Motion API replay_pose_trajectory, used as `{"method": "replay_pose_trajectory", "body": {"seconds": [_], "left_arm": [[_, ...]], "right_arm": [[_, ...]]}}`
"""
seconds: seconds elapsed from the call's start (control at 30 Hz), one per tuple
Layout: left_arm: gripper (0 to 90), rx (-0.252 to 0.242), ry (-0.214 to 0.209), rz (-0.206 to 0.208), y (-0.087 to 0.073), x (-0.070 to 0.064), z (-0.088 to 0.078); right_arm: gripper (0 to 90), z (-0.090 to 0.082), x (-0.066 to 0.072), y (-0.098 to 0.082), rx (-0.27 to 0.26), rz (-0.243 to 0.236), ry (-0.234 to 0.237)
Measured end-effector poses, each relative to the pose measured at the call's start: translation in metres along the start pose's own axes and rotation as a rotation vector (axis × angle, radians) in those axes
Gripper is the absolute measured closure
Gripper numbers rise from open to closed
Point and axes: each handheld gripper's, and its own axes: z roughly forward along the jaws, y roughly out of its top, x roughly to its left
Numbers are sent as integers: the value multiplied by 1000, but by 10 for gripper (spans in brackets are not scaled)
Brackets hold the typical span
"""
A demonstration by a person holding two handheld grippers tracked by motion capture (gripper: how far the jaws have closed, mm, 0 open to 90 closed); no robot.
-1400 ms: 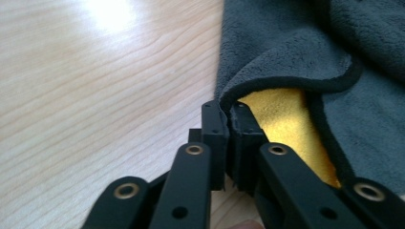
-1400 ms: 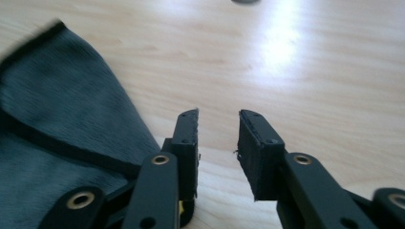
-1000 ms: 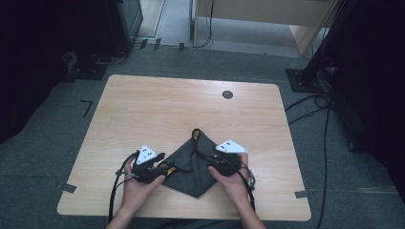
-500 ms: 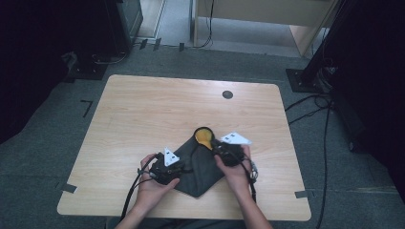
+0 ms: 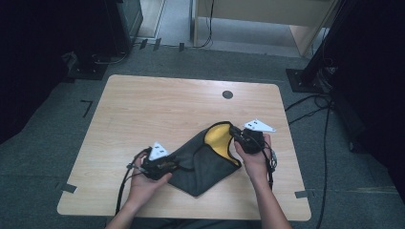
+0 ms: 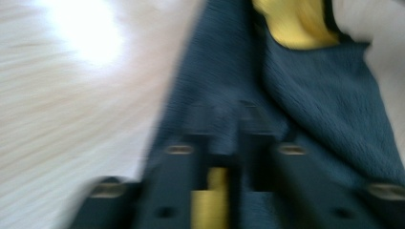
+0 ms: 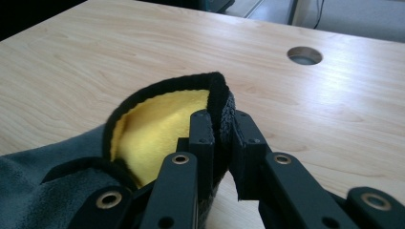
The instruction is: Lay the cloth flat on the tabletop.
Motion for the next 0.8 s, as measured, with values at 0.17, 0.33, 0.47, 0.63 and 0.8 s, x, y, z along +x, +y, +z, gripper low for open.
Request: {"method": "replay_pose_trajectory", "body": {"seconds": [0.17,0.33,0.47,0.63,0.8], "left_arm": [[422,104,47,61,0,-25,28],[758,93,83,67,1,-25,27],[848,65,18,-67,4,-9,21],[854,-22,10,-138,11,13,3],[830,-119,173,-337,48,88,-6]], "right_arm": [[793,5,9,-4,10,-10,19],[792,3,7,-6,17,-28,11],[790,0,3,-7,15,-18,3],[789,-2,-1,-6,6,-24,0],[759,23,-16,18,-9,33,-7]]}}
